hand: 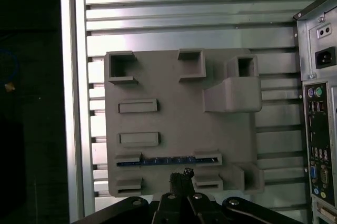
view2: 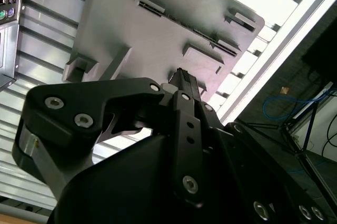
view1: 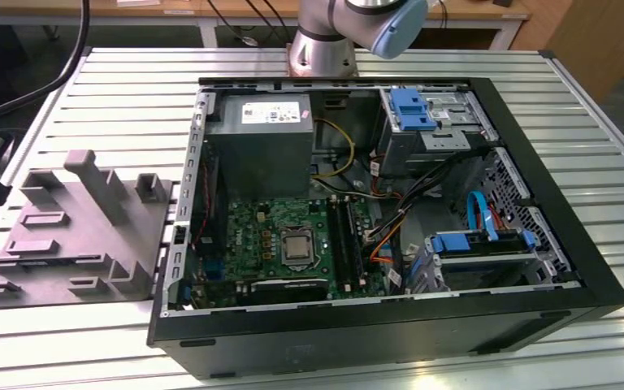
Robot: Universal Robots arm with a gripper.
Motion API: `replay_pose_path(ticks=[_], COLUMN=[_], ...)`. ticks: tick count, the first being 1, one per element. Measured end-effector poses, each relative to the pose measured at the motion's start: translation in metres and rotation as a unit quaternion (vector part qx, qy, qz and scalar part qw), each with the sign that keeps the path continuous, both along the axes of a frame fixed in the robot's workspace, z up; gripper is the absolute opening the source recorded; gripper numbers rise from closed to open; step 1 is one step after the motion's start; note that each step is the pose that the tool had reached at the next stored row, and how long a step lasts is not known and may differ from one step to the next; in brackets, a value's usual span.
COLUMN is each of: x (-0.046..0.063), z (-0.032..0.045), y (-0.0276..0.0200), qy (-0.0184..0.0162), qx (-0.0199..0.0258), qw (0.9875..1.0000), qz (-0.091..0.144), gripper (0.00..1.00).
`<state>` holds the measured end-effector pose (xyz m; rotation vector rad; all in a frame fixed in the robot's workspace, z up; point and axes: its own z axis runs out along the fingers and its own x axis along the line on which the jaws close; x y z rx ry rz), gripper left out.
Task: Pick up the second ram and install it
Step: 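Pick up the second ram and move it above second insertion slot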
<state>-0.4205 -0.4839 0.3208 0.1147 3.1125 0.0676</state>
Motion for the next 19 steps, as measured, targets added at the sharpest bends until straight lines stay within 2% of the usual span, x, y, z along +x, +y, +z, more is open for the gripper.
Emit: replay_pose_path(ticks=[2, 5, 7, 10, 13, 15, 19], x=[0.0, 0.0, 0.0, 0.0, 0.0, 0.0, 0.0], z=[0.0, -0.0002, -0.0004, -0.0006, -0.0009, -0.0011, -0.0015], y=[0.0, 0.0, 0.0, 0.0, 0.0, 0.0, 0.0], qy=[0.0, 0.0, 0.0, 0.0, 0.0, 0.0, 0.0], qx=[0.0, 0.0, 0.0, 0.0, 0.0, 0.0, 0.0], qw=[1.0, 0.9994, 0.9986, 0.9967, 0.9941, 0.992, 0.9867], qz=[0.009, 0.036, 0.054, 0.081, 0.108, 0.126, 0.163], gripper=[0.1, 0.1, 0.1, 0.1, 0.1, 0.1, 0.1])
